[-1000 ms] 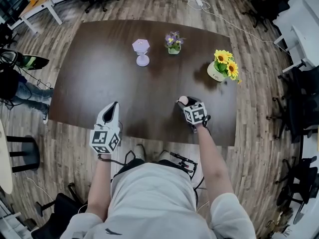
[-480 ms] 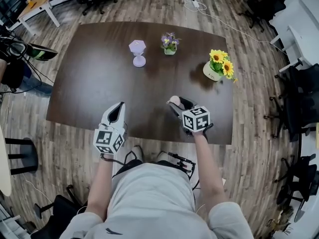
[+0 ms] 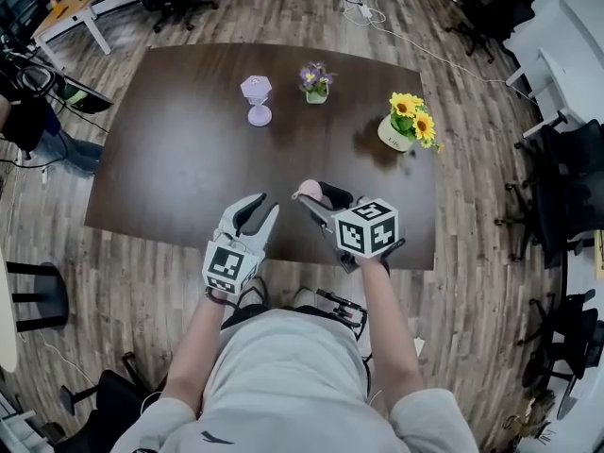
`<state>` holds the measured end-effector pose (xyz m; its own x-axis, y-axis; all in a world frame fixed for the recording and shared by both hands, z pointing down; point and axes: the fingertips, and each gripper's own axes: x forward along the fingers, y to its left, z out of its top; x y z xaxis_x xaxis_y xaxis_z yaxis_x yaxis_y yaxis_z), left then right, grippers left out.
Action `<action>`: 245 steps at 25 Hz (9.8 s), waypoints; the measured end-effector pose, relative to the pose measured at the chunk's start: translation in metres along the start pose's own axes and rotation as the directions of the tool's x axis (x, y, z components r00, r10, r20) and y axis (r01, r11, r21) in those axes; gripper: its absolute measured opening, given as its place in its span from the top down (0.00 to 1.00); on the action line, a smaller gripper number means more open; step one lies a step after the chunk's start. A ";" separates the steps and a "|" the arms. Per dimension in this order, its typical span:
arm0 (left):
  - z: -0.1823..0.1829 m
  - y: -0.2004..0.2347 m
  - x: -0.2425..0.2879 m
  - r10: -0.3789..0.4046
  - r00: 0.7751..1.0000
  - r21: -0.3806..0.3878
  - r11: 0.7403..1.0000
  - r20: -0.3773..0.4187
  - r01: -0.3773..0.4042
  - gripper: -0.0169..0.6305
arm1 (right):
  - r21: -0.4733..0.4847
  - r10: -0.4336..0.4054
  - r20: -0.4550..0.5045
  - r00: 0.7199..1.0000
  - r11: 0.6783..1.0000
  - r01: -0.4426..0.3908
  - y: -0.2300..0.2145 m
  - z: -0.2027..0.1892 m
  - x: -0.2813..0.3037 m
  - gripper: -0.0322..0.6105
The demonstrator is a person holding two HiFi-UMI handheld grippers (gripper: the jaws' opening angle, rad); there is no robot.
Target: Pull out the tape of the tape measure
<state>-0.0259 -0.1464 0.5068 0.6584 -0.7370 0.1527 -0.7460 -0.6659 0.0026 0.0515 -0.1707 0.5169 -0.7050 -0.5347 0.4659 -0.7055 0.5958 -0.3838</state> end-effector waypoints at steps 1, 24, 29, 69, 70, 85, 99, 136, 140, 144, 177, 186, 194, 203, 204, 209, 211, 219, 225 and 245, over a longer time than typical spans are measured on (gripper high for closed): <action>0.000 -0.005 0.001 -0.011 1.000 0.016 1.000 0.001 0.011 0.78 | -0.001 0.004 -0.005 1.000 1.000 -0.004 0.003 -0.001 0.000 0.61; 0.006 -0.009 -0.002 -0.018 0.999 -0.020 1.000 0.035 0.018 0.90 | -0.006 0.064 -0.055 0.996 0.998 -0.065 0.045 -0.008 0.002 0.61; 0.007 -0.010 -0.005 -0.029 0.999 -0.029 0.999 0.044 0.030 0.89 | -0.016 0.059 -0.056 0.997 0.998 -0.060 0.046 -0.006 0.001 0.61; -0.004 0.061 -0.032 0.181 0.983 -0.116 0.977 0.037 -0.176 0.95 | -0.090 -0.161 -0.033 0.986 0.983 0.157 0.001 -0.005 -0.008 0.61; -0.005 0.067 -0.034 0.198 0.980 -0.132 0.973 0.037 -0.191 0.95 | -0.094 -0.177 -0.031 0.984 0.980 0.173 -0.002 -0.005 -0.010 0.61; -0.019 0.110 -0.052 0.287 0.958 -0.133 0.949 -0.006 -0.285 0.95 | -0.065 -0.280 0.001 0.960 0.958 0.280 -0.039 -0.013 -0.043 0.61; -0.034 0.130 -0.069 0.347 0.937 -0.129 0.928 -0.042 -0.350 0.95 | -0.077 -0.349 -0.006 0.937 0.934 0.348 -0.059 -0.026 -0.060 0.61; -0.195 0.137 -0.006 0.293 0.848 -0.148 0.908 -0.442 -0.391 0.94 | -0.026 -0.582 -0.198 0.789 0.807 0.590 -0.153 -0.142 0.020 0.62; -0.203 0.135 0.001 0.308 0.818 -0.062 0.921 -0.485 -0.384 0.95 | -0.049 -0.594 -0.231 0.771 0.798 0.601 -0.162 -0.151 0.030 0.62; -0.211 0.132 0.004 0.320 0.804 -0.017 0.926 -0.501 -0.378 0.94 | -0.054 -0.598 -0.240 0.765 0.795 0.604 -0.167 -0.156 0.035 0.61; 0.034 0.074 -0.049 0.247 0.963 -0.046 0.969 0.105 -0.243 0.96 | -0.069 -0.343 0.453 0.823 0.907 0.416 -0.034 0.010 -0.114 0.95; 0.050 0.070 -0.056 0.252 0.959 -0.049 0.968 0.132 -0.248 0.97 | -0.080 -0.343 0.439 0.830 0.906 0.416 -0.031 0.004 -0.116 0.95; 0.050 0.082 -0.061 0.274 0.952 -0.080 0.961 0.133 -0.265 0.96 | -0.098 -0.356 0.425 0.832 0.896 0.433 -0.030 0.006 -0.109 0.95; 0.045 0.086 -0.064 0.282 0.951 -0.096 0.958 0.125 -0.271 0.97 | -0.066 -0.342 0.463 0.818 0.907 0.416 -0.024 0.016 -0.115 0.95; 0.045 0.087 -0.065 0.282 0.951 -0.096 0.958 0.125 -0.272 0.96 | -0.063 -0.344 0.463 0.817 0.907 0.417 -0.024 0.016 -0.115 0.95; 0.043 0.089 -0.068 0.288 0.950 -0.101 0.956 0.122 -0.277 0.97 | -0.065 -0.344 0.462 0.817 0.906 0.418 -0.024 0.014 -0.114 0.95; 0.042 0.090 -0.069 0.289 0.950 -0.101 0.955 0.120 -0.278 0.97 | -0.066 -0.341 0.462 0.818 0.907 0.416 -0.024 0.013 -0.114 0.95; 0.038 0.088 -0.072 0.291 0.950 -0.102 0.955 0.115 -0.280 0.96 | -0.054 -0.341 0.457 0.822 0.912 0.408 -0.021 0.012 -0.116 0.95; 0.038 0.087 -0.076 0.293 0.950 -0.105 0.954 0.112 -0.282 0.97 | -0.059 -0.330 0.458 0.826 0.915 0.398 -0.016 0.013 -0.117 0.95; 0.030 0.094 -0.073 0.295 0.950 -0.122 0.952 0.102 -0.282 0.96 | -0.092 -0.328 0.417 0.847 0.913 0.399 -0.014 0.010 -0.105 0.95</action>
<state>-0.1415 -0.1585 0.4661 0.4159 -0.9083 0.0454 -0.9078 -0.4117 0.0799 0.1344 -0.1289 0.4649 -0.3961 -0.8988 0.1879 -0.9182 0.3856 -0.0913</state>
